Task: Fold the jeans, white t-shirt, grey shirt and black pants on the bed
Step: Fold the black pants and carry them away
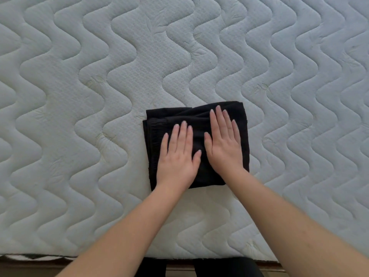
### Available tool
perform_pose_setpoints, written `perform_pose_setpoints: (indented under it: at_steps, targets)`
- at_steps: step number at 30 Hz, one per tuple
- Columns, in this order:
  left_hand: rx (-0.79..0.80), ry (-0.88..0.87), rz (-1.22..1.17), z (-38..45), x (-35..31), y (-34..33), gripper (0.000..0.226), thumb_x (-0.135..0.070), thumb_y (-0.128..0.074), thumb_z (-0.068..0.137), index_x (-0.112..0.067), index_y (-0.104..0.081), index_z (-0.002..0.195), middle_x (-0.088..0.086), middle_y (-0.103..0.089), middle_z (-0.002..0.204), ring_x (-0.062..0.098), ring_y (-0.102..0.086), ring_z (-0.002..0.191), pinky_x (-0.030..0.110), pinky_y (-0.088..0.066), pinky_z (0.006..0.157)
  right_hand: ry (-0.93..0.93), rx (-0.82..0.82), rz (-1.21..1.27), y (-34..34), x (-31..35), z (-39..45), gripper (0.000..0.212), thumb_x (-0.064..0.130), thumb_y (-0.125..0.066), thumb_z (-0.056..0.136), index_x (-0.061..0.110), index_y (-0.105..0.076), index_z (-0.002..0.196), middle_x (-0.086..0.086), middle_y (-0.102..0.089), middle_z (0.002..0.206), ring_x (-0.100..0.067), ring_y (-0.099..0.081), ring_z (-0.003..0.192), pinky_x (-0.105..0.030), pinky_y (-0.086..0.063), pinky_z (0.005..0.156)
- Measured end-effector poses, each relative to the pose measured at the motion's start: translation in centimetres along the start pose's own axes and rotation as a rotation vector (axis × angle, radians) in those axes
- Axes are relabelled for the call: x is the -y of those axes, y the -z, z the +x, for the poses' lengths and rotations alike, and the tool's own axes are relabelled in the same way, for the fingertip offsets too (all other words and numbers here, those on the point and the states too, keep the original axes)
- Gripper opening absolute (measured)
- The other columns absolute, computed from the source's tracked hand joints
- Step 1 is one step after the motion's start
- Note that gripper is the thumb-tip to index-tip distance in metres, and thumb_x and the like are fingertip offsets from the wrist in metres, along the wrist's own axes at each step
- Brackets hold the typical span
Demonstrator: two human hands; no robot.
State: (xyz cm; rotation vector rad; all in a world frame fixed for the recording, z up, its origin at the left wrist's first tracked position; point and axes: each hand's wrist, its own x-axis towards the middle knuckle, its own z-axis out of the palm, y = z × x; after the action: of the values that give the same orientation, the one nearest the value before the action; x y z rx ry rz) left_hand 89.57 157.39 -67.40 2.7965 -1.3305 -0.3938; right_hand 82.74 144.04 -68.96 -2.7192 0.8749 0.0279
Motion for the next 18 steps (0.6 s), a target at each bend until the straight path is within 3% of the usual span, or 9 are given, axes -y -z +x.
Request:
perform_pose_setpoints:
  at_steps: [2,8,12,15,18]
  targets:
    - [0.046,-0.017,0.059,-0.1,1.0,-1.9,0.067,-0.045,-0.023,0.100,-0.009,-0.019,0.156,0.010,-0.013,0.164,0.024,-0.013,0.151,0.043,-0.009,0.123,0.023,0.095,-0.073,-1.3,-0.9,-0.3,0.061,0.038,-0.027,0.103,0.014,-0.013,0.157,-0.004,-0.009,0.165,-0.018,-0.010,0.151,-0.036,-0.001,0.123]
    - [0.049,-0.001,0.089,0.3,0.8,-3.0,0.068,-0.046,-0.022,0.098,-0.013,-0.013,0.157,0.007,-0.011,0.165,0.023,-0.010,0.152,0.042,-0.002,0.123,0.048,0.123,-0.155,-0.8,-3.5,0.2,0.063,0.049,-0.025,0.102,0.024,-0.012,0.157,0.001,-0.010,0.165,-0.014,-0.012,0.150,-0.035,-0.002,0.123]
    - [0.010,0.013,-0.057,0.3,1.5,-1.1,0.064,-0.045,-0.020,0.100,-0.018,-0.015,0.158,0.000,-0.007,0.165,0.017,-0.006,0.152,0.037,0.002,0.121,-0.012,0.139,-0.078,0.6,-5.0,-0.4,0.067,0.051,-0.027,0.102,0.023,-0.004,0.158,0.004,-0.001,0.165,-0.013,-0.003,0.151,-0.033,0.000,0.123]
    - [-0.170,0.277,-0.250,-0.9,2.9,0.0,0.064,-0.038,-0.033,0.101,-0.016,-0.011,0.157,0.004,-0.006,0.165,0.019,-0.007,0.152,0.041,-0.003,0.120,-0.134,0.063,0.182,1.5,-5.9,-1.6,0.074,0.042,-0.048,0.098,0.014,-0.012,0.157,-0.008,-0.014,0.163,-0.022,-0.018,0.148,-0.034,-0.018,0.120]
    - [-0.268,0.592,-0.660,-2.0,4.4,0.2,0.071,-0.030,-0.051,0.100,-0.007,-0.014,0.156,0.018,-0.022,0.159,0.026,-0.023,0.147,0.040,-0.020,0.121,-0.356,-0.009,0.427,2.1,-6.4,-3.3,0.072,0.041,-0.056,0.095,0.013,-0.023,0.153,-0.008,-0.039,0.144,-0.020,-0.038,0.131,-0.038,-0.033,0.113]
